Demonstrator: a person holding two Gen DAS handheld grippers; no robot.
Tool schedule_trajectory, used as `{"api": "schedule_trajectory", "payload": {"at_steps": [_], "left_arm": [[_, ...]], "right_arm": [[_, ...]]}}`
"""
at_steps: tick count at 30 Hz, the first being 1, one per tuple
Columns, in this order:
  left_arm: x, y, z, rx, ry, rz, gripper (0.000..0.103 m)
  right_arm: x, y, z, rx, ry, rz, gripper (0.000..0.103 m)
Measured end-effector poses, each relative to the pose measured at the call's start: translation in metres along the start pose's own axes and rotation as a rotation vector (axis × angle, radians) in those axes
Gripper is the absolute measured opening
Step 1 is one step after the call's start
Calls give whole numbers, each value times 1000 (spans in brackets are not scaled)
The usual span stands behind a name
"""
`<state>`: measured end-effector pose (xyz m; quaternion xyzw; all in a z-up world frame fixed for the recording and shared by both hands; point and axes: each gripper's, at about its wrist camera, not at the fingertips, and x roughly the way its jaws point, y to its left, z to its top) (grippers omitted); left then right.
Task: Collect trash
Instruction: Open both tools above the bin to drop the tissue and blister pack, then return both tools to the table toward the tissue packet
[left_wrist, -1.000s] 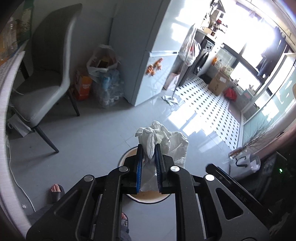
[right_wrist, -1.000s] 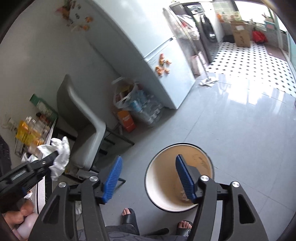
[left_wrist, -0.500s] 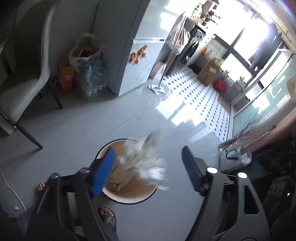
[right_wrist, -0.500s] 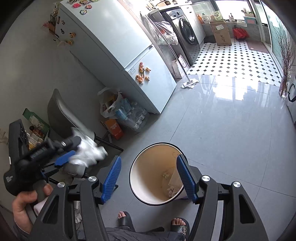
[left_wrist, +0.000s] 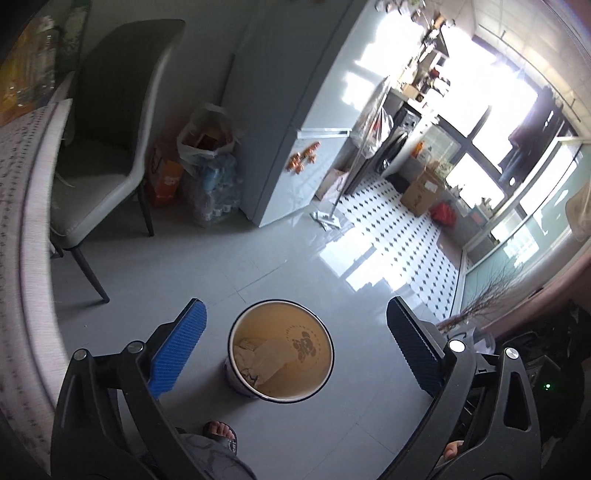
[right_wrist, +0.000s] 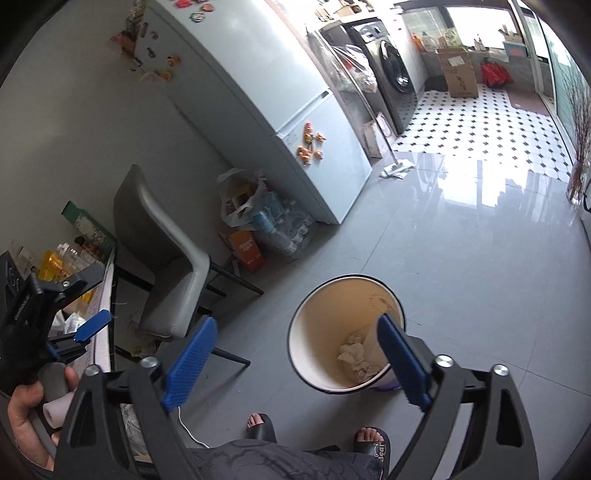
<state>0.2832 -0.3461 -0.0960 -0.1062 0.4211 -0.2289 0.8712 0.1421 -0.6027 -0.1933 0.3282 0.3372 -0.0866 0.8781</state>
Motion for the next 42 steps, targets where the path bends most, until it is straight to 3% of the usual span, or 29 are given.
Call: {"api": "schedule_trajectory", "payload": {"at_steps": [2, 12, 22, 35, 42], "left_arm": [[-21, 12, 0, -8, -27, 16, 97], [-133, 86, -2, -72, -179, 87, 97], [-223, 157, -22, -168, -291, 136, 97], [-292, 250, -55, -321, -387, 220, 97], [-318, 306, -68, -432, -429, 303, 97]], "right_arm": [[-5, 13, -3, -18, -6, 2, 96], [-23, 105, -19, -133, -14, 66, 96], [-36, 214, -55, -342, 17, 145, 96], [-28, 309, -104, -480, 72, 245, 96], [-19, 342, -123, -534, 107, 266, 96]]}}
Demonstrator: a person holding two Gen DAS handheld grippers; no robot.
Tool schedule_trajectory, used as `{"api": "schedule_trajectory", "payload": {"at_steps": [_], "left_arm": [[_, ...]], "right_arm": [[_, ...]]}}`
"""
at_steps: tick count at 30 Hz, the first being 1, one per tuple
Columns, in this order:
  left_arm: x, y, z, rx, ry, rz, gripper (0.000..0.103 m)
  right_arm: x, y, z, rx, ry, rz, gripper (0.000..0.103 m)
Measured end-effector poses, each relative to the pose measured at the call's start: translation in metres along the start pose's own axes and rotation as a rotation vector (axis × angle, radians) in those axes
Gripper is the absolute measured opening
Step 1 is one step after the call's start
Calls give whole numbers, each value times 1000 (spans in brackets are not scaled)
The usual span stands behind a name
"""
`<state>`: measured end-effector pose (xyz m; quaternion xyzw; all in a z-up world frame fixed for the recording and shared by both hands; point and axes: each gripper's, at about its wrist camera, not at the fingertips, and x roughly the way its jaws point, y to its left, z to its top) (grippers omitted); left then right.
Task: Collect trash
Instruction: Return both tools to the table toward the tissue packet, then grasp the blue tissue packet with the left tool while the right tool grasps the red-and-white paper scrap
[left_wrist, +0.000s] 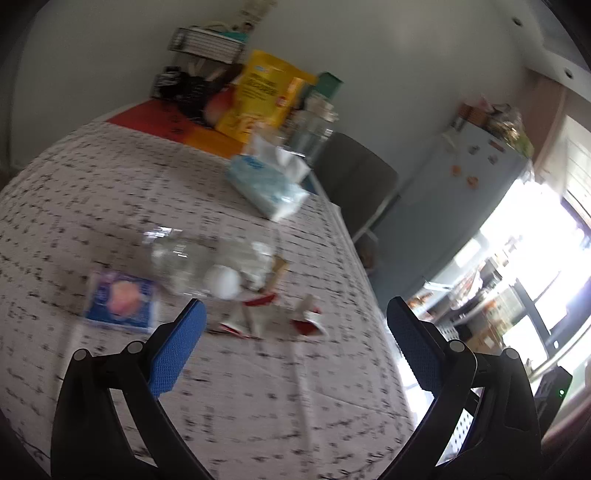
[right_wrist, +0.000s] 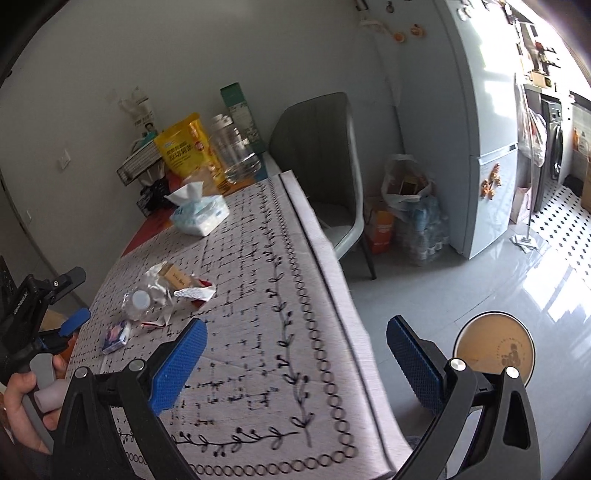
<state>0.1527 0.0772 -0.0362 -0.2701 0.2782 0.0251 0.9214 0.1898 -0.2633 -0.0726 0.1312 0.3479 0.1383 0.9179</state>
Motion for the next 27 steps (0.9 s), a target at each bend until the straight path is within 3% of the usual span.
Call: {"api": "schedule_trajectory", "payload": {"at_steps": [7, 12, 21, 27], "left_arm": [[0, 47, 7, 7, -15, 153, 97], [12, 75, 6, 14, 20, 262, 97], [46, 88, 1, 79, 103, 412, 97], [65, 97, -1, 90, 147, 468, 97]], "right_arm": [[19, 24, 2, -38, 29, 35, 96], [34, 32, 0, -49, 53, 54, 96], [61, 44, 2, -90, 84, 47, 95], [81, 61, 6, -135, 111, 68, 95]]}}
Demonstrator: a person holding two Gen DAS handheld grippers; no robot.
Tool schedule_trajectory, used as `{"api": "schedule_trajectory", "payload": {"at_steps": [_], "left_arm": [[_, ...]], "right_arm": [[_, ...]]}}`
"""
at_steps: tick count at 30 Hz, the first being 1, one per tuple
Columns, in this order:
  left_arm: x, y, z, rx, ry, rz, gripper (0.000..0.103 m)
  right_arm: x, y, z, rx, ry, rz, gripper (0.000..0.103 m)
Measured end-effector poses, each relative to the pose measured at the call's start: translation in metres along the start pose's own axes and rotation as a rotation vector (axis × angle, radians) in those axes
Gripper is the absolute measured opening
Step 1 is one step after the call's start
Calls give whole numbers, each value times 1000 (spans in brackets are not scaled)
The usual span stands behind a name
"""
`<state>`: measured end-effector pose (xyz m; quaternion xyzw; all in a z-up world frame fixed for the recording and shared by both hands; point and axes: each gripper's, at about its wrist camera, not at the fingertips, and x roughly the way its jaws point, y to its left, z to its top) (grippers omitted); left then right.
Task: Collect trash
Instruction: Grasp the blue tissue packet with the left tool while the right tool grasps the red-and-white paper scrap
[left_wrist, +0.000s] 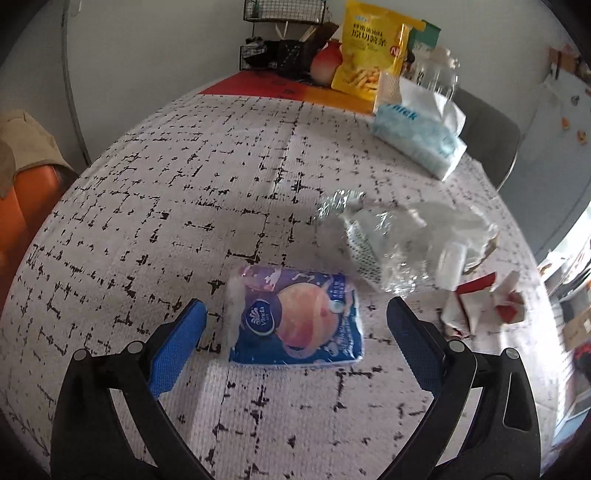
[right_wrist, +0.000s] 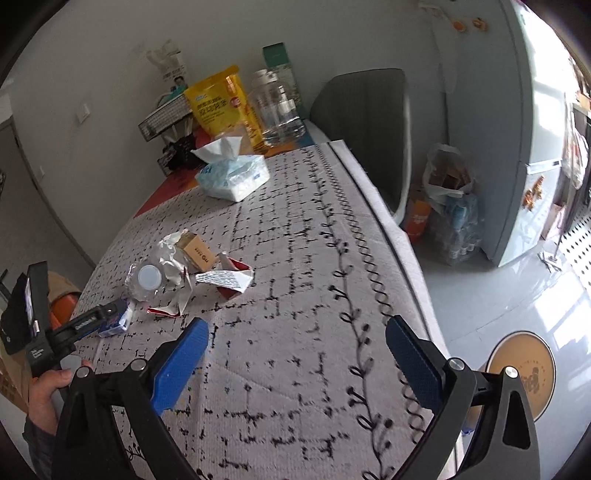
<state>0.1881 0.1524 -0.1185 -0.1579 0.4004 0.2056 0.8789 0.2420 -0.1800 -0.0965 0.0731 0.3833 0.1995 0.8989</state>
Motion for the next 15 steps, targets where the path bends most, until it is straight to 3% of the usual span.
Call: {"api": "schedule_trajectory", "payload": {"at_steps": [3, 5, 10, 15], "left_arm": [[5, 0, 3, -4, 14, 18, 88], [6, -1, 5, 14, 12, 42, 75], [1, 6, 5, -3, -2, 29, 63], [-8, 18, 4, -47, -25, 4, 50]], "right_arm": [[16, 12, 9, -35, 22, 6, 93], [25, 21, 16, -56, 34, 18, 92], [50, 45, 27, -113, 57, 33, 91], [76, 61, 31, -155, 100, 22, 80]]}}
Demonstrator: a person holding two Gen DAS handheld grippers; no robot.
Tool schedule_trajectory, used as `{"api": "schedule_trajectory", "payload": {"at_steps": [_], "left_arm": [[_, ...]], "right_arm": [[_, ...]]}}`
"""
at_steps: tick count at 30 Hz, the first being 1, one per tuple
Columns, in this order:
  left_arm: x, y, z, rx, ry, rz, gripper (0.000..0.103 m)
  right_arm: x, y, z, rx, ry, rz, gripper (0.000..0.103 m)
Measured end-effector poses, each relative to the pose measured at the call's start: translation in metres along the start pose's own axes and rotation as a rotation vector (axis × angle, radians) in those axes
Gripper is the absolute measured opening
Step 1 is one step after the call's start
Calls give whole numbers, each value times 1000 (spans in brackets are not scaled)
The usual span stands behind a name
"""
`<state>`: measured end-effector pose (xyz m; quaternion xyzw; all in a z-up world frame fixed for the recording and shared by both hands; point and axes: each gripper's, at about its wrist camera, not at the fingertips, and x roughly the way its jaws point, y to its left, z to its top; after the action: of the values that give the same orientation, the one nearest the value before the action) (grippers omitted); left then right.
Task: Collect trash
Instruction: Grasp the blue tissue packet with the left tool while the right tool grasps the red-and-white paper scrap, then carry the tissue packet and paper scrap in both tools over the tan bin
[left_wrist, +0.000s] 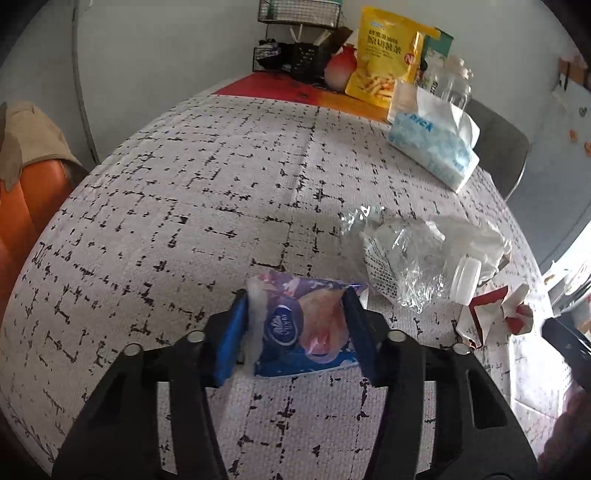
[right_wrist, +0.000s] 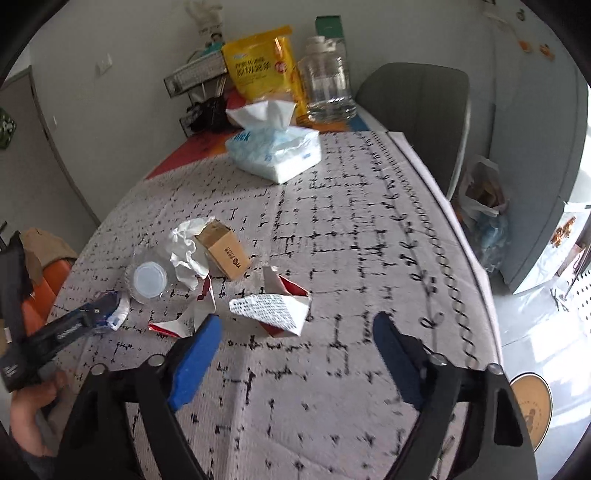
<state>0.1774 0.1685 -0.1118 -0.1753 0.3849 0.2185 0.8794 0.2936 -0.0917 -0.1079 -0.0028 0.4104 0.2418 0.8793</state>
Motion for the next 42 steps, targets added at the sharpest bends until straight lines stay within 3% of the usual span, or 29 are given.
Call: {"api": "schedule_trajectory", "payload": {"at_steps": [3, 4, 7, 8, 10, 12, 18, 27, 33, 42], "left_arm": [[-2, 3, 0, -10, -4, -14, 42], [-2, 5, 0, -16, -4, -18, 33], [-5, 9, 1, -30, -13, -37, 21], [-8, 10, 1, -36, -16, -46, 12], [-10, 12, 2, -47, -20, -66, 11], [-13, 13, 2, -47, -26, -75, 10], [-30, 16, 1, -73, -54, -113, 9], [-72, -8, 2, -31, -146, -117, 8], [-93, -42, -5, 18, -177, -169, 8], [-115, -107, -22, 108, -187, -283, 8]], "right_arm": [[13, 5, 6, -2, 16, -8, 74], [17, 8, 7, -3, 22, -5, 73], [24, 14, 10, -15, 28, 0, 68], [25, 15, 10, -20, 29, -2, 65], [31, 18, 11, -24, 38, -8, 60], [35, 16, 12, -17, 46, 0, 43], [17, 17, 14, -37, -5, 10, 14], [-33, 8, -5, 10, -63, 80, 11], [-68, -16, -25, 114, -102, 113, 11], [-112, -65, -44, 180, -161, 83, 11]]}}
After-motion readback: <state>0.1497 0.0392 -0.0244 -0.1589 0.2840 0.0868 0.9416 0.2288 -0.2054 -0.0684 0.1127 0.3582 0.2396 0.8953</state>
